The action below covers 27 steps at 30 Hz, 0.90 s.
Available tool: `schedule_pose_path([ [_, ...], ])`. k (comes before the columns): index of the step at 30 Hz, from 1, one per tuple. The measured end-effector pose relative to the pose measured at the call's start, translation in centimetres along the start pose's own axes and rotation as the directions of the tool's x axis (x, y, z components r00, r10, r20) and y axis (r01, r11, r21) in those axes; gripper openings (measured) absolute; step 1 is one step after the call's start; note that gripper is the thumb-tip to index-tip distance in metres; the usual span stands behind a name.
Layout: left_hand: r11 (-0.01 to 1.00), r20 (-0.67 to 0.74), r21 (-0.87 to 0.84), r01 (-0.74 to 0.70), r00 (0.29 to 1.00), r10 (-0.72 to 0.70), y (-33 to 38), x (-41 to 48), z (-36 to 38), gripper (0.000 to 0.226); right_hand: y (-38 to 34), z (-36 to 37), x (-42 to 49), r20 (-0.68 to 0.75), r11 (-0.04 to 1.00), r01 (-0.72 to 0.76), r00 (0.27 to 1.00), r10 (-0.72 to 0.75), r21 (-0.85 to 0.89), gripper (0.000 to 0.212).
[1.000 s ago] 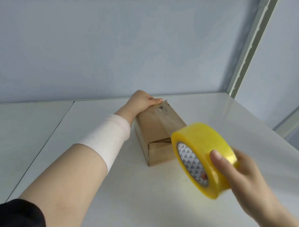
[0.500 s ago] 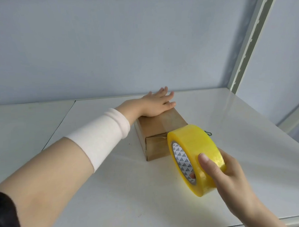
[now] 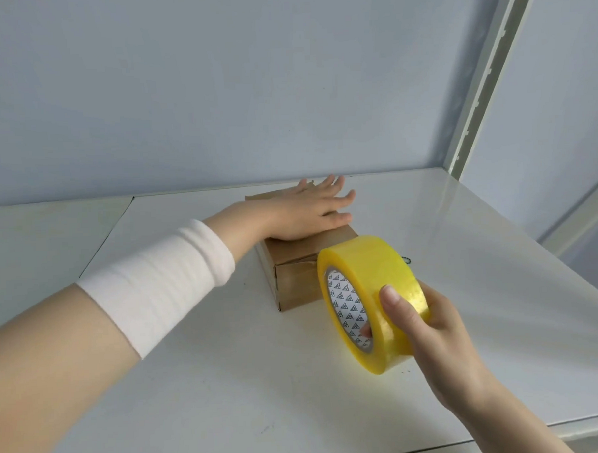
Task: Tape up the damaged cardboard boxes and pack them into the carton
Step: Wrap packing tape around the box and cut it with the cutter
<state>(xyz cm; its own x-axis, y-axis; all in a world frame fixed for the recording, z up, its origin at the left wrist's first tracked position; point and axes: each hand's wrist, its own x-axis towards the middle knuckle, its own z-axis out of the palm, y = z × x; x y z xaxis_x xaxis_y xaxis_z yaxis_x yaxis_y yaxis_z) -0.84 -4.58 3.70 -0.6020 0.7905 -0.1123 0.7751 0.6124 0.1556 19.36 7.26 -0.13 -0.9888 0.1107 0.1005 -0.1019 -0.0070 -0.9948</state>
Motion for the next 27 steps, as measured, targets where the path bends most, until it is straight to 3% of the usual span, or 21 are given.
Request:
schedule_pose_path([
  [3, 0.965, -0.101, -0.258, -0.040, 0.995, 0.014, 0.3, -2.3, -0.9, 0.077, 0.2, -0.3, 0.2, 0.004, 1.000, 0.009, 1.000, -0.009, 0.001, 0.052],
  [6, 0.993, -0.055, -0.103, -0.061, 0.997, 0.056, -0.2, -5.3, 0.9, 0.108, 0.4, -0.6, 0.4, 0.014, 1.000, 0.009, 1.000, -0.009, 0.022, 0.040],
  [9, 0.998, -0.090, 0.027, -0.050, 0.995, 0.052, -0.9, -5.7, 1.4, 0.090, 0.4, -0.4, 0.9, 0.016, 0.999, 0.025, 1.000, -0.025, 0.022, 0.036],
  [15, 0.986, -0.188, -0.029, -0.164, 0.970, 0.156, -1.0, -6.0, 0.3, 0.052, -1.0, -0.3, 2.4, 0.017, 0.999, 0.017, 1.000, -0.018, 0.032, 0.023],
  [18, 0.963, -0.236, -0.139, -0.230, 0.952, 0.193, -1.4, -6.6, -1.3, 0.035, -2.4, 0.1, 3.6, 0.054, 0.997, 0.046, 0.997, -0.049, 0.057, 0.034],
  [23, 0.951, -0.330, -0.294, -0.093, 0.944, -0.009, -3.1, -6.9, -4.7, 0.023, -7.4, 1.7, 7.3, 0.189, 0.968, 0.087, 0.973, -0.133, 0.235, 0.028],
  [27, 0.902, -0.426, -0.431, -0.033, 0.889, -0.171, -3.8, -5.9, -5.8, 0.027, -10.7, 3.1, 11.0, 0.187, 0.973, 0.099, 0.972, -0.139, 0.209, 0.029],
])
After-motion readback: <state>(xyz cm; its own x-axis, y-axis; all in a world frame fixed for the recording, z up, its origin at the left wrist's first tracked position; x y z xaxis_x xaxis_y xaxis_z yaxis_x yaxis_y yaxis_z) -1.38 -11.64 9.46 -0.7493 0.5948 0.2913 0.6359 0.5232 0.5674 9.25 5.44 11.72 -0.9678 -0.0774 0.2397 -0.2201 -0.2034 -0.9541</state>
